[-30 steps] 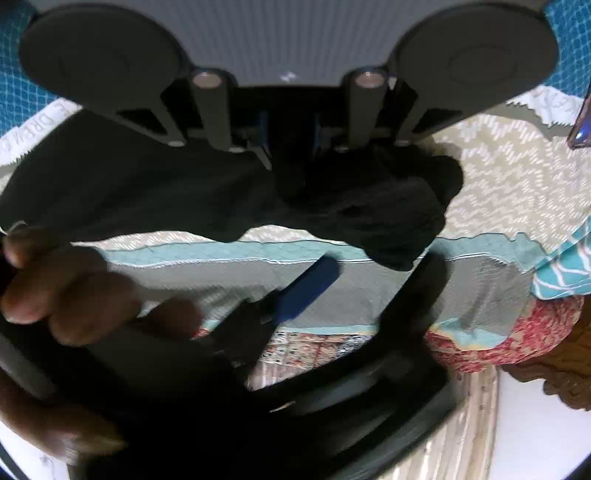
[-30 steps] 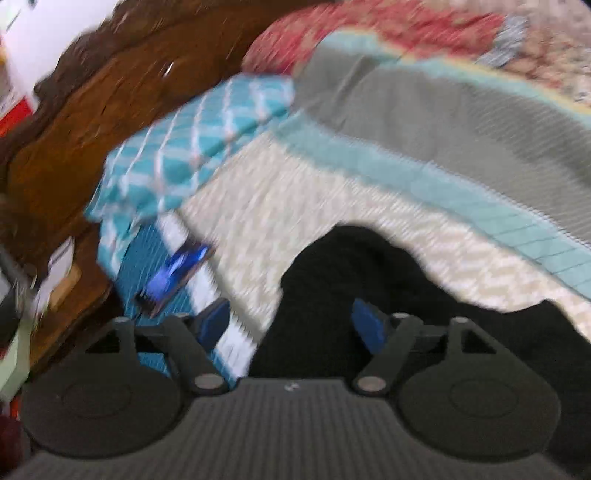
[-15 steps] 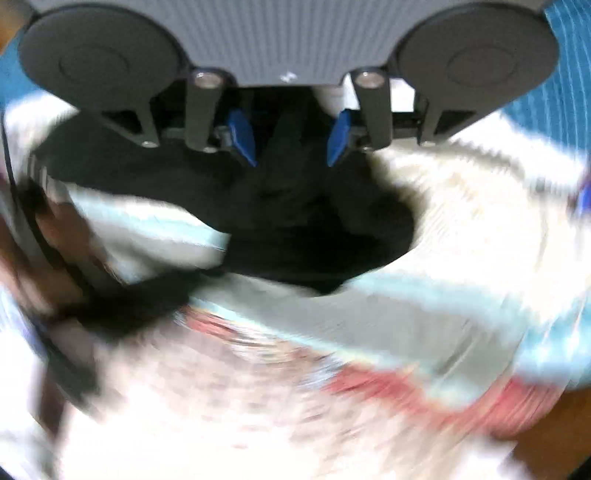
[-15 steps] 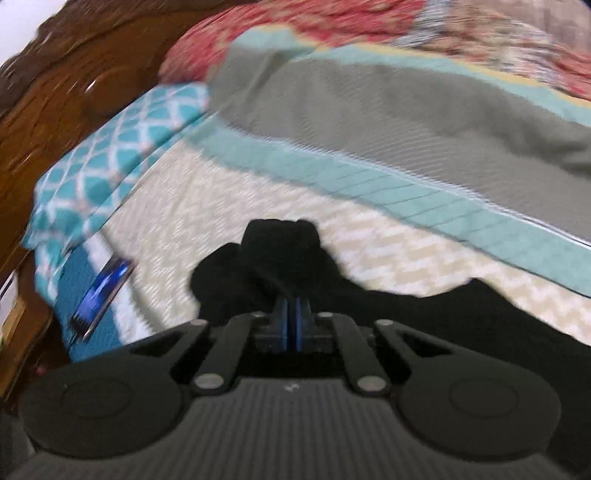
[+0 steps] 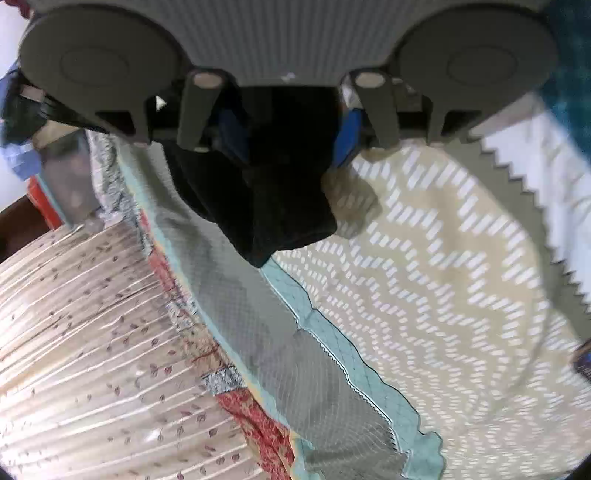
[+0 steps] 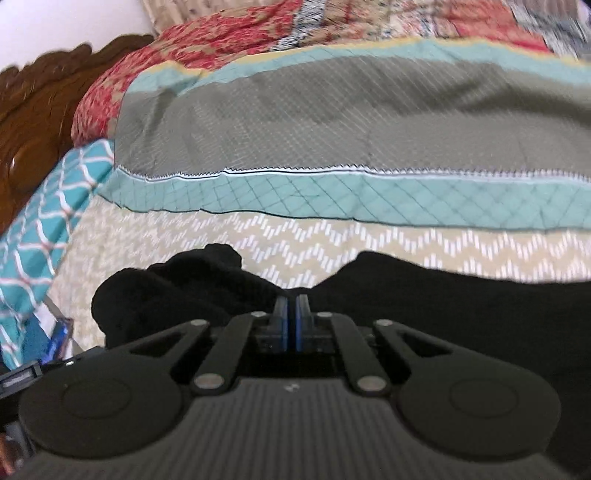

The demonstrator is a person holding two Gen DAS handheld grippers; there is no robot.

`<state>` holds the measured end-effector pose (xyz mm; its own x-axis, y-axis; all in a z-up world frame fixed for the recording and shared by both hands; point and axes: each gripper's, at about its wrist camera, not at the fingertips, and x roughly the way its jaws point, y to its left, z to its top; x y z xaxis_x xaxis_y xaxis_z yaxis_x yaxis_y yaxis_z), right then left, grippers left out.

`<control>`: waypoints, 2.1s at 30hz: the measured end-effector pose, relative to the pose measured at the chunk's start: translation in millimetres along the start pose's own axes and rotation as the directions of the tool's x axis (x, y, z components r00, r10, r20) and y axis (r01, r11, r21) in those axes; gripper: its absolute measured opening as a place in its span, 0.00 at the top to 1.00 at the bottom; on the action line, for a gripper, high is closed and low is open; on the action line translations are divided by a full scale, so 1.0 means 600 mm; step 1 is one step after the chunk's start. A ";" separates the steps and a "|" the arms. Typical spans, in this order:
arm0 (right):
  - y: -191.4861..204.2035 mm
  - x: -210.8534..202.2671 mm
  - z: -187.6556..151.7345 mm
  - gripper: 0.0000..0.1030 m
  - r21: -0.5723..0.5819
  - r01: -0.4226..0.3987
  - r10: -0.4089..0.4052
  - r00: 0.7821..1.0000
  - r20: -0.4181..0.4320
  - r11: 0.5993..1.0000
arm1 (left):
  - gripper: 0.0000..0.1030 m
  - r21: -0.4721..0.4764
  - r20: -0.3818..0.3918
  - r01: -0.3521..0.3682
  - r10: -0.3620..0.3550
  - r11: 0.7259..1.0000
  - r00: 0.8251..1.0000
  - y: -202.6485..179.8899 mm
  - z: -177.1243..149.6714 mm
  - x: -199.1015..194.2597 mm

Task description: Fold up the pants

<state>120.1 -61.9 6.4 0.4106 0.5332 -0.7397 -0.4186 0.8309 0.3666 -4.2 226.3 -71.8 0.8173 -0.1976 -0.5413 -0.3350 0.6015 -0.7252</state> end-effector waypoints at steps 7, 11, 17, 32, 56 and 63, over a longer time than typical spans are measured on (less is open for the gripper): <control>0.017 -0.019 0.003 0.94 -0.016 -0.055 0.056 0.998 0.023 0.998 | 0.78 0.150 0.053 -0.071 0.064 0.986 0.997 -0.051 0.000 -0.009; 0.043 -0.044 0.016 0.94 -0.018 -0.167 0.168 0.984 0.065 0.986 | 0.78 0.371 0.186 -0.178 0.115 0.911 0.976 -0.123 -0.047 -0.106; 0.143 -0.030 0.013 0.93 0.013 -0.415 0.415 0.910 -0.002 0.910 | 0.75 0.410 0.179 -0.372 0.327 0.833 0.928 -0.107 -0.119 -0.114; 0.133 -0.044 -0.059 0.61 -0.027 -0.410 0.410 0.912 -0.012 0.912 | 0.55 0.111 0.137 -0.188 0.173 0.976 0.975 -0.006 -0.085 -0.232; 0.075 -0.022 -0.155 0.64 -0.053 -0.245 0.235 0.960 -0.155 0.968 | 0.75 0.260 0.060 -0.293 0.287 0.920 0.956 -0.065 -0.023 -0.048; -0.144 -0.191 -0.204 0.62 0.192 -0.062 0.047 0.996 0.081 0.979 | 0.65 0.238 0.143 -0.264 0.235 0.935 0.961 -0.105 -0.034 -0.108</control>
<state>10.5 -214.3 -9.6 0.4550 0.5829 -0.6732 -0.2795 0.8113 0.5136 -45.4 185.5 0.3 0.7743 0.0619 -0.6298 -0.4168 0.7987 -0.4339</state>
